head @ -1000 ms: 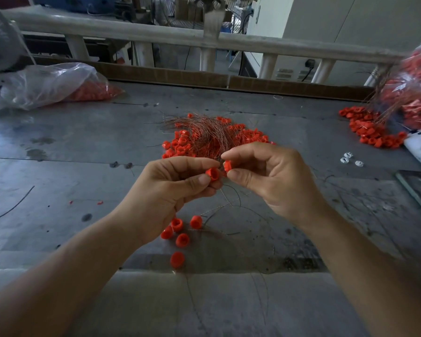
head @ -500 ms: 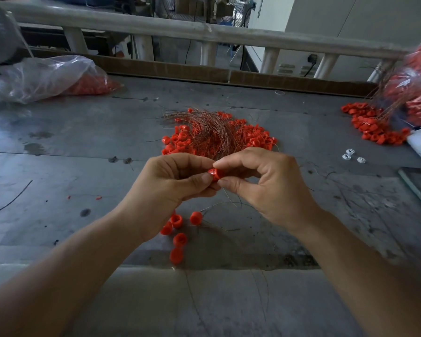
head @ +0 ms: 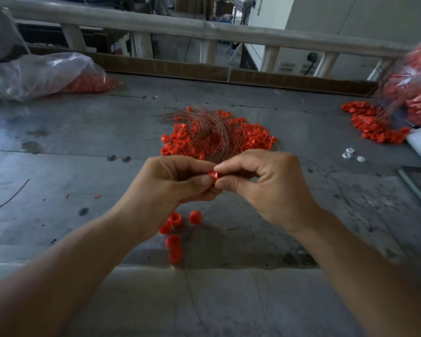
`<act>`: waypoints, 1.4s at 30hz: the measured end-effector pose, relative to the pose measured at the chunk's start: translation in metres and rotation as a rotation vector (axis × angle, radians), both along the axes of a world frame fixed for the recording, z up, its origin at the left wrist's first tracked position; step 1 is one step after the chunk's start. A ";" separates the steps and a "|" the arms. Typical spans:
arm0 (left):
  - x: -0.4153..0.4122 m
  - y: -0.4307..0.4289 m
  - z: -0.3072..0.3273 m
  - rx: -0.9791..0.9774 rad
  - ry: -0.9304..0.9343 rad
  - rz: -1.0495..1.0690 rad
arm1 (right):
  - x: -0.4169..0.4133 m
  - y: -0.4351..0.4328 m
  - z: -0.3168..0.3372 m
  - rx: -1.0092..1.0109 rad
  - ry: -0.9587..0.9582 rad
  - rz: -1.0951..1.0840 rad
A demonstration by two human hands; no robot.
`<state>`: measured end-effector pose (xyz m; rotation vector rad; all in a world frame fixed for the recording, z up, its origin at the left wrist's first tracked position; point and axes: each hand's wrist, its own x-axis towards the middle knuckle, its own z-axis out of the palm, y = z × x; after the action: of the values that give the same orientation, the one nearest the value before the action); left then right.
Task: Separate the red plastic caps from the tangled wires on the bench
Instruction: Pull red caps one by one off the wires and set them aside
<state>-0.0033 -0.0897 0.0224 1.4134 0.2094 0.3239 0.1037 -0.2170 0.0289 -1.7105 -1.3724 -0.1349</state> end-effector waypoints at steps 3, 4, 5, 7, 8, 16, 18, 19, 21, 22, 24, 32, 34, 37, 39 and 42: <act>0.000 0.000 0.000 0.006 0.000 -0.007 | -0.001 0.000 0.001 -0.002 -0.050 -0.005; 0.000 0.000 -0.001 0.013 0.000 -0.010 | -0.001 0.000 0.000 -0.002 -0.064 -0.006; 0.000 0.000 -0.001 0.019 -0.001 -0.014 | -0.001 0.000 0.000 0.000 -0.075 -0.008; 0.000 0.000 -0.001 0.032 -0.005 -0.018 | -0.001 0.000 0.000 0.017 -0.084 -0.008; -0.001 0.000 -0.001 0.039 -0.010 -0.015 | -0.002 0.000 -0.001 0.028 -0.084 -0.008; -0.001 0.001 0.000 0.000 0.004 -0.058 | 0.000 -0.001 0.000 -0.034 0.085 0.044; -0.001 0.002 0.000 -0.022 0.016 -0.091 | 0.001 -0.002 0.001 -0.084 0.129 0.072; -0.001 0.003 -0.001 -0.028 0.026 -0.105 | 0.002 -0.003 0.001 -0.121 0.139 0.090; -0.002 0.004 -0.001 -0.033 0.050 -0.131 | 0.003 -0.004 0.003 -0.212 0.130 0.137; -0.002 0.004 -0.001 -0.027 0.056 -0.145 | 0.003 -0.005 0.004 -0.249 0.113 0.155; -0.002 0.004 -0.001 -0.030 0.049 -0.159 | 0.003 -0.005 0.005 -0.274 0.079 0.164; -0.004 -0.008 0.000 0.279 -0.055 -0.057 | 0.001 -0.004 0.002 -0.220 -0.058 0.135; -0.004 -0.010 0.001 0.281 -0.078 -0.052 | -0.001 -0.004 0.002 -0.208 -0.061 0.138; -0.007 -0.012 0.000 0.267 -0.134 -0.057 | -0.004 -0.004 0.003 -0.172 -0.051 0.131; -0.009 -0.013 0.001 0.272 -0.147 -0.055 | -0.006 -0.004 0.002 -0.157 -0.043 0.127; -0.010 -0.015 0.003 0.289 -0.132 -0.051 | -0.006 -0.004 0.002 -0.160 -0.048 0.124</act>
<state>-0.0130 -0.1047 0.0253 1.6728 0.0176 0.4155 0.0977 -0.2214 0.0311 -1.7567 -1.5563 0.0043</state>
